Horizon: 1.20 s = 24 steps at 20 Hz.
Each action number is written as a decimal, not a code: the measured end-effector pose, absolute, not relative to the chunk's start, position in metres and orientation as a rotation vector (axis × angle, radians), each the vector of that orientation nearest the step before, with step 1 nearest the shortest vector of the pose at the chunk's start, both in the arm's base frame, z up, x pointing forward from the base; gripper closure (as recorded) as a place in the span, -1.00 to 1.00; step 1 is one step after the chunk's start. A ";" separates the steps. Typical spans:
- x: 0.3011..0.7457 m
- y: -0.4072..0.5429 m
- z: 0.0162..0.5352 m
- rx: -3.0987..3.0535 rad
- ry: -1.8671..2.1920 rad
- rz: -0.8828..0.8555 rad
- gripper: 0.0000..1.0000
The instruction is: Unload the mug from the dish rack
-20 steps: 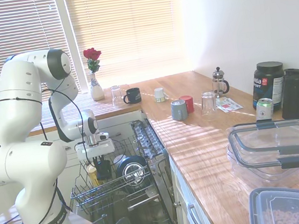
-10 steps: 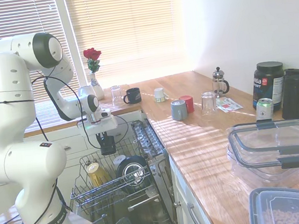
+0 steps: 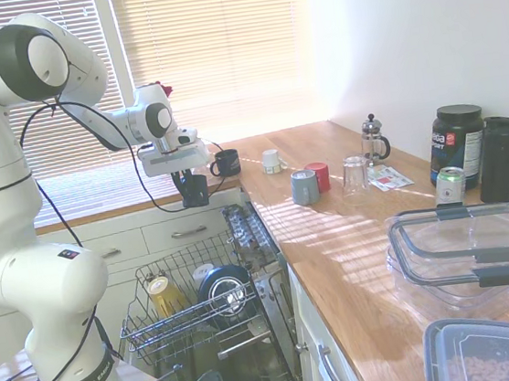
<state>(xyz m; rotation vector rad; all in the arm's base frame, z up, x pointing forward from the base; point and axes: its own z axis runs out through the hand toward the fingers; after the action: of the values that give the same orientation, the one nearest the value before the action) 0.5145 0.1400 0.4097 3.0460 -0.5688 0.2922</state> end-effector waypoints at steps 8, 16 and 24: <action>0.584 0.056 0.465 3.060 -0.795 0.292 1.00; 0.654 0.006 0.436 3.048 -0.901 0.205 1.00; 0.667 -0.019 0.385 3.034 -0.917 0.140 1.00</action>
<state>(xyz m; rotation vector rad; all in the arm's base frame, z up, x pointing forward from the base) 0.6668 -0.0188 0.3849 3.0339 -0.9167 0.1404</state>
